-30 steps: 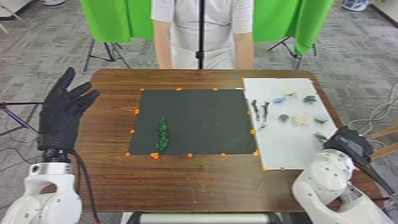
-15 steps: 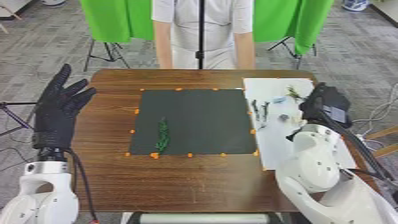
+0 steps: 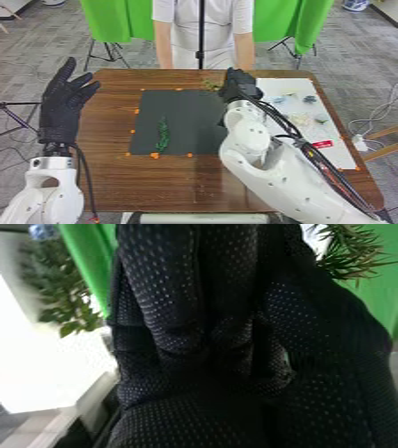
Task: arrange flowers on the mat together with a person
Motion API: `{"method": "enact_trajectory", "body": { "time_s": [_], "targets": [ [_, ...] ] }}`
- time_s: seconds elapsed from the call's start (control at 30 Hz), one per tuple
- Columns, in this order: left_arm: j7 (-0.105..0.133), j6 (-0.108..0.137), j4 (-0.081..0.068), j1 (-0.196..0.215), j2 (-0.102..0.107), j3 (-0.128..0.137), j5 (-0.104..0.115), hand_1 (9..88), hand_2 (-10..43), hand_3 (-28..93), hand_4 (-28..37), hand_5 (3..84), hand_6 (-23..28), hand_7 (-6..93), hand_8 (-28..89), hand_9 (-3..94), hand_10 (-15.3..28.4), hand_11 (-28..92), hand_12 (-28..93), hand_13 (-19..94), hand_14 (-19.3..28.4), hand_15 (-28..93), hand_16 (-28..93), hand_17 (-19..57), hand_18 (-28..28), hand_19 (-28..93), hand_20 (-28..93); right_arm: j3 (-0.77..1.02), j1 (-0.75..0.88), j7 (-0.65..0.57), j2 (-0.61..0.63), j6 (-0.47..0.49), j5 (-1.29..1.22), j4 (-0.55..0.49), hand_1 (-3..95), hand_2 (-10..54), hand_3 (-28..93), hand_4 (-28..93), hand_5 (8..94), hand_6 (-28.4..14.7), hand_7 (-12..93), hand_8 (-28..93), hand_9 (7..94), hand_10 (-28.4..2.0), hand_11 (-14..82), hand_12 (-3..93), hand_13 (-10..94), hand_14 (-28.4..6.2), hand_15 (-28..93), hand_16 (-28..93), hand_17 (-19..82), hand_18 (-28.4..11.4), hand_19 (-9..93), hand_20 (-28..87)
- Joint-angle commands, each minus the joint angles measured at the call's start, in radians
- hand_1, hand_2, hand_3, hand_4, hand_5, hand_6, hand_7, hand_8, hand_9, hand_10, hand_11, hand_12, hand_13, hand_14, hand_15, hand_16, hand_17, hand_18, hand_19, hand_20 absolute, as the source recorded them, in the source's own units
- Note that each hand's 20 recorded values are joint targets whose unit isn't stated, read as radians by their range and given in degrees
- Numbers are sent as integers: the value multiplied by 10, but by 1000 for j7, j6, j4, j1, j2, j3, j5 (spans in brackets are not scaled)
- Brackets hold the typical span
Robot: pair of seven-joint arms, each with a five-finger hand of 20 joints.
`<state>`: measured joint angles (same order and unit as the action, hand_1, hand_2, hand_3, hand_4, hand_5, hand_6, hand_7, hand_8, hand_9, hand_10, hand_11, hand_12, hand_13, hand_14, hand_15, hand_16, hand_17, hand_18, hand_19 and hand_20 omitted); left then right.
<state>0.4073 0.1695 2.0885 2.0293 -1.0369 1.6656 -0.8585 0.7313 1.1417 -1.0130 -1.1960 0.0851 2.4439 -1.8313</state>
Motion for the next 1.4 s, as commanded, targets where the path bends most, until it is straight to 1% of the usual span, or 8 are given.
{"method": "enact_trajectory", "body": {
  "time_s": [0.03,0.27,0.4,0.67,1.07,1.2,1.3,1.4],
  "targets": [
    [30,17,-10,-19,18,-34,14,225,81,713,-242,266,39,103,-75,301,177,182,125,224,238,392,-50,-93,259,530,17,-57,21,48,-79,76,15,89,583,-90,604,-242,866,4,138,8,937,-90,314,187,899,-72,483,212,409,-183,854,13],
    [43,4,-11,-18,1,-39,2,223,82,711,-238,264,37,100,-70,300,176,173,133,219,240,380,-44,-97,259,529,14,-73,27,73,-109,127,20,163,576,-93,601,-237,870,0,134,14,937,-93,318,186,899,-75,485,214,403,-189,860,10],
    [58,13,-10,-9,9,-38,11,222,82,712,-238,264,37,101,-72,301,175,169,137,222,238,372,-38,-99,259,526,14,-82,35,77,-114,156,18,166,574,-94,600,-238,869,-1,131,16,937,-94,318,187,897,-76,489,215,400,-190,863,9],
    [68,20,-11,-15,34,-54,19,221,81,717,-239,265,36,105,-75,303,172,166,138,226,233,361,-31,-97,256,524,17,-112,36,74,-133,213,19,164,546,-92,587,-232,872,-6,131,18,937,-99,327,189,892,-81,504,214,395,-200,875,8],
    [64,15,-14,-37,51,-66,13,224,81,723,-237,266,36,106,-81,308,171,167,135,234,231,356,-24,-92,254,520,23,-166,-4,37,-139,172,-3,155,523,-76,581,-228,901,-9,141,10,937,-98,381,165,926,-81,509,199,430,-209,902,-19],
    [60,21,-9,-41,66,-65,11,224,80,729,-233,266,35,108,-80,307,171,170,134,232,231,358,-26,-91,254,521,24,-189,-21,4,-141,184,-45,146,511,-70,589,-229,902,-12,141,6,937,-99,393,151,935,-80,509,193,445,-210,916,-53],
    [72,38,-4,-41,88,-74,20,224,80,730,-232,266,35,109,-81,306,170,170,133,230,229,357,-28,-92,254,520,25,-200,-25,15,-146,180,-39,139,502,-64,597,-230,907,-14,142,2,937,-100,402,151,937,-81,513,194,452,-211,920,-64],
    [66,40,-1,-47,94,-75,16,225,80,730,-231,265,34,111,-81,304,169,168,133,229,229,352,-28,-93,253,517,24,-210,-33,16,-150,184,-50,127,500,-56,600,-228,912,-14,144,-3,937,-99,411,148,937,-81,520,191,459,-213,923,-72]
  ]
}}
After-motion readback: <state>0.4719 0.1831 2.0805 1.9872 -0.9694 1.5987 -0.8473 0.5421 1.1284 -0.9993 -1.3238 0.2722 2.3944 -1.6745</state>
